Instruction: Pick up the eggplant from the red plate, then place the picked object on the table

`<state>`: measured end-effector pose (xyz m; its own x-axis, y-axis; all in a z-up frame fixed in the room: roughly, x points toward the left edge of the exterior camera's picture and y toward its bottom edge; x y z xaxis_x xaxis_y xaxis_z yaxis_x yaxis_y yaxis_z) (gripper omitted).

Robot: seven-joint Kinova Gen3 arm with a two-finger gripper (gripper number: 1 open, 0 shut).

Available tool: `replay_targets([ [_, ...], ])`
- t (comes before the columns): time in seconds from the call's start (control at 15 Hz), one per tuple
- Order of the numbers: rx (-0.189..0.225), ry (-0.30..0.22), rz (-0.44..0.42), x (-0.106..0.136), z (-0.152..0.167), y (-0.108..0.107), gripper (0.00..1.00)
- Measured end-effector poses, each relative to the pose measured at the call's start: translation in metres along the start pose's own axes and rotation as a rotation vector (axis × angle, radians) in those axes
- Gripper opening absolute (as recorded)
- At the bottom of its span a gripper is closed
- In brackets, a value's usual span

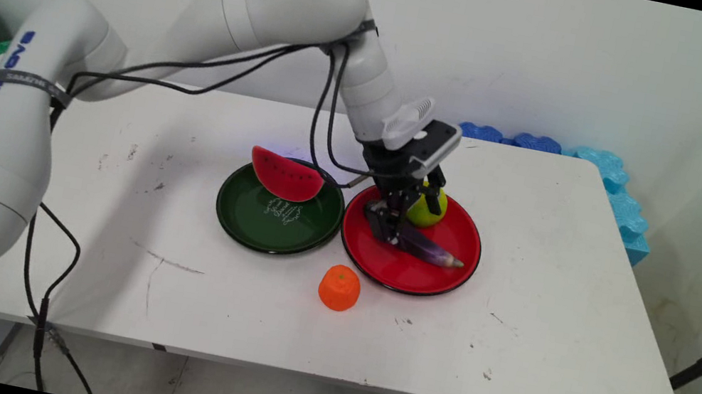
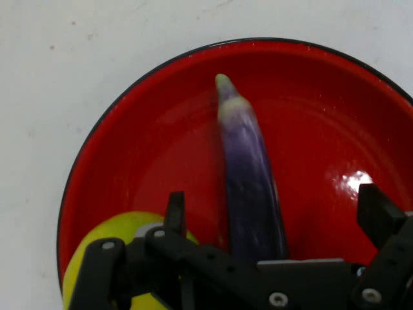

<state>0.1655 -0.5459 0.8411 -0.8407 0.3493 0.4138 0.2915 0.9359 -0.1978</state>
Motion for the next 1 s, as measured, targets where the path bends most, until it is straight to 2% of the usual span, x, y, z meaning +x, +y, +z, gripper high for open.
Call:
replay_targets([
  [0.53,-0.015,0.018,0.046,0.002,0.025,-0.006,1.00],
  [0.6,-0.017,0.019,0.049,0.002,0.027,-0.006,0.00],
  [1.0,-0.039,0.023,0.061,0.005,0.034,0.001,0.00],
])
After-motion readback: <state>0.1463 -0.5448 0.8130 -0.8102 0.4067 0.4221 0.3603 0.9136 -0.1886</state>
